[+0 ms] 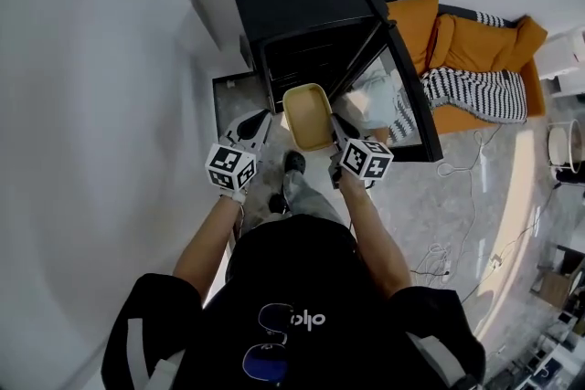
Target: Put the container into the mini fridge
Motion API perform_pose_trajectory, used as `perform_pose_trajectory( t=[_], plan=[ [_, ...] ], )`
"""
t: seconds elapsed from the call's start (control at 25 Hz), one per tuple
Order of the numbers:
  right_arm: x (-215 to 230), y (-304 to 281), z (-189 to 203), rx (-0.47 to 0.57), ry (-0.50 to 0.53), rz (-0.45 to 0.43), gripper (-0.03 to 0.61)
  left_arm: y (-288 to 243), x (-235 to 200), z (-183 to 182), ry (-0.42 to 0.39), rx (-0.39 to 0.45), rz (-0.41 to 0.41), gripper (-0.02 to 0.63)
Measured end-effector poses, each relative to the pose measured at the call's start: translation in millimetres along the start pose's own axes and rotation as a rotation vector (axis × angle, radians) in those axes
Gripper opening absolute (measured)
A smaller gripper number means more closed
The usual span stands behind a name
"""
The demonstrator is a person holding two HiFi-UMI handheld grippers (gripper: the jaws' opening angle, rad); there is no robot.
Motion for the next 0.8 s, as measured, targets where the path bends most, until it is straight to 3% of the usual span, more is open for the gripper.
perform_pose_trajectory(
  t=[0.4,0.8],
  plan=[
    [20.7,-8.3,-7.0,0.014,-0.029,0.009,0.025,-24.4,10.3,-0.1,-0.007,-0.005,0.024,0.008],
    [29.5,-69.5,-40.6,0.055,-0.045,-0.031,0.025,-56.1,-7.5,-4.4,-0.02,0.001,0.003,0.008]
  ],
)
Point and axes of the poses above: the fingertips, and each gripper's own axes: y backward along the fingers, x to its right, z out of its underside, the point moved 4 cm from there along y, backward along the fingers, and after that the axes turned 3 degrees about -z, right-handed, at the moved point
